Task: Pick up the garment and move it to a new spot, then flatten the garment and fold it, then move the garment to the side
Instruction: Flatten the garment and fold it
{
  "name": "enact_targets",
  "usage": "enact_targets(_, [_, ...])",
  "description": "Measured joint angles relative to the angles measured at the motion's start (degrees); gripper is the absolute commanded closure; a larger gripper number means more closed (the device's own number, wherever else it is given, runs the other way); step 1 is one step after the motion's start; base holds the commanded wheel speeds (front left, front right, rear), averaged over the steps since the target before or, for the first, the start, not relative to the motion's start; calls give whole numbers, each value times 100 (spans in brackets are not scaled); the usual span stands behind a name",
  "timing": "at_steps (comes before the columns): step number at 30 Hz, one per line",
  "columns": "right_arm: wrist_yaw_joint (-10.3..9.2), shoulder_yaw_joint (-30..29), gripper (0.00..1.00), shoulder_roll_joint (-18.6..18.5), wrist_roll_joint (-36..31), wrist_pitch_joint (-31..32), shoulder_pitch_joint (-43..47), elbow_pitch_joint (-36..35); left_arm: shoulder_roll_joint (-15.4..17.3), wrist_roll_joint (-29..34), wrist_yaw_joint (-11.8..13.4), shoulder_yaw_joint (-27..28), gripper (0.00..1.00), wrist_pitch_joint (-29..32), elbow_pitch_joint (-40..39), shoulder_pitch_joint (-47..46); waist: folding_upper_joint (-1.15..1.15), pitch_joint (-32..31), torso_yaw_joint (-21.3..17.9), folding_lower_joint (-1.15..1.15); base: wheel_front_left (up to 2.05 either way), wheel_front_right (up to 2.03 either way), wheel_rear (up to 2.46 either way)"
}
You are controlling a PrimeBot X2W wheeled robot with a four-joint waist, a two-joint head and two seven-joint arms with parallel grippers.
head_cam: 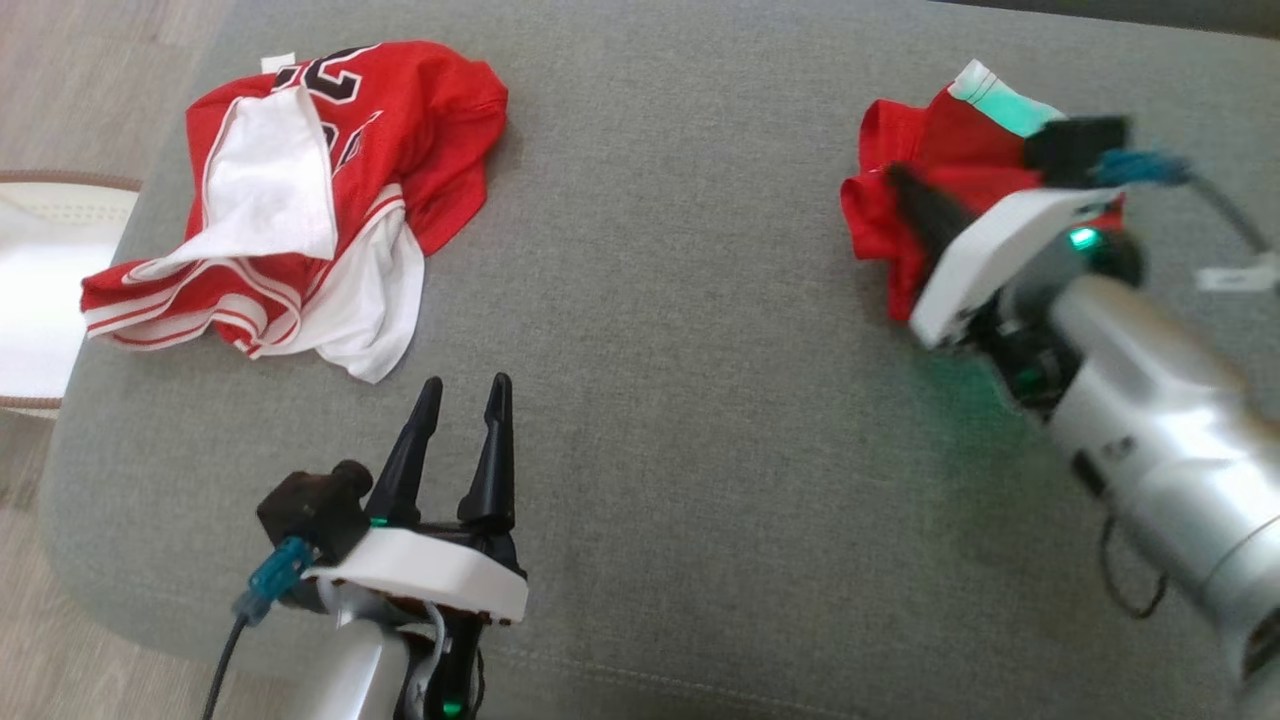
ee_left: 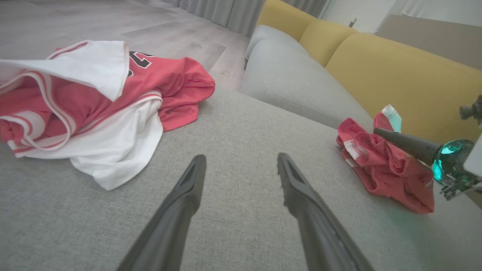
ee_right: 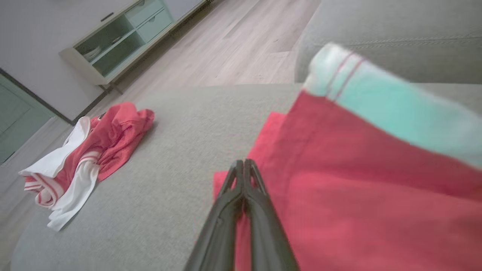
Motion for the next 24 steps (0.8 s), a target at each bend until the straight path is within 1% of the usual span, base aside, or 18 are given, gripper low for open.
enact_targets(2, [0, 202, 100, 167, 3, -81, 168, -130, 0, 0, 0, -2, 0, 0, 9, -1, 0, -36, -41, 0, 0, 0, 0])
enact_targets(5, [0, 391, 100, 249, 3, -261, 346, -319, -1, 0, 0, -4, 0, 0, 16, -1, 0, -94, -66, 0, 0, 0, 0])
enact_targets(9, [0, 477, 100, 250, 49, -713, 414, -648, 0, 1, 0, 10, 0, 0, 35, 7, 0, -212, -104, 0, 0, 0, 0])
enact_targets(13, [0, 446, 100, 164, 40, -1062, 414, -913, 0, 1, -1, 52, 0, 0, 44, 46, 0, -362, -186, 0, 0, 0, 0])
enact_targets(18, [0, 134, 100, -129, -182, -1160, 422, -1085, 1, 19, -2, 190, 0, 0, 42, 68, 0, -521, -321, 0, 0, 0, 0])
enact_targets(22, [0, -788, 100, -438, -794, -1163, 525, -1458, -1, 175, -10, 327, 0, 0, -35, 153, 0, -657, -500, 0, 0, 0, 0])
enact_targets(23, [0, -1046, 63, -497, -949, -1181, 614, -1564, 0, 222, -8, 387, 0, 0, -60, 182, 0, -689, -547, 0, 0, 0, 0])
enact_targets(24, [0, -1288, 5, -533, -1131, -1190, 730, -1650, 5, 254, -7, 437, 0, 0, -98, 200, 0, -719, -596, 0, 0, 0, 0])
